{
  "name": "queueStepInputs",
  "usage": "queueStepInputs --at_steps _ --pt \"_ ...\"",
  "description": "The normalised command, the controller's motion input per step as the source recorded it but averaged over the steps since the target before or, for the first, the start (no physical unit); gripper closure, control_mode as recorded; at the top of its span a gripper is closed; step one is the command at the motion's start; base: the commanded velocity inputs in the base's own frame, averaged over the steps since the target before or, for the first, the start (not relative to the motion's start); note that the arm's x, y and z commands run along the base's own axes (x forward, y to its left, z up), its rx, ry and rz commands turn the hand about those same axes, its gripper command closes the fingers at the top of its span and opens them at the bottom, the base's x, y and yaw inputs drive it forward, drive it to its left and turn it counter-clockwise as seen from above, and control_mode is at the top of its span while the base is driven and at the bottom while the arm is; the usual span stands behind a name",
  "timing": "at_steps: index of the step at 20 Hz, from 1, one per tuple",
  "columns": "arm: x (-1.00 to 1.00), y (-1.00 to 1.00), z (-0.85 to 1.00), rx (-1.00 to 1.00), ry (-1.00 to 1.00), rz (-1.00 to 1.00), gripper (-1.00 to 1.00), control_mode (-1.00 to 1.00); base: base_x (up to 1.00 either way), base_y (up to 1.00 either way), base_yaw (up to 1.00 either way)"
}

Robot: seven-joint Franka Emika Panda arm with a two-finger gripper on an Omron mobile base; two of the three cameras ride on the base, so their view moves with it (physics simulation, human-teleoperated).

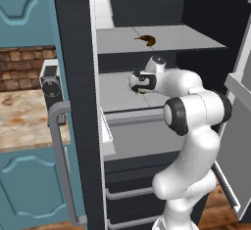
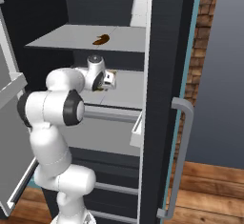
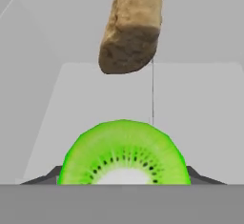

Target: Pick up the kiwi and banana from the fridge and place one fruit on each plate on the dining counter.

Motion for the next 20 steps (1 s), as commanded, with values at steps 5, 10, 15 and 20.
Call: queueStepInputs --at_steps 5,10,15,20 --pt "-0.88 -0.15 0.48 0.11 -0.07 -0.07 1.0 -1.0 0.0 0.0 0.0" --pt "-0.76 -0.04 0.76 0.0 0.0 -0.05 1.0 -1.0 0.0 0.0 0.0" --pt "-0.73 0.0 0.73 0.0 0.08 -0.07 1.0 -1.0 0.0 0.0 0.0" --pt "-0.8 0.0 0.58 0.0 0.09 -0.08 1.0 -1.0 0.0 0.0 0.0"
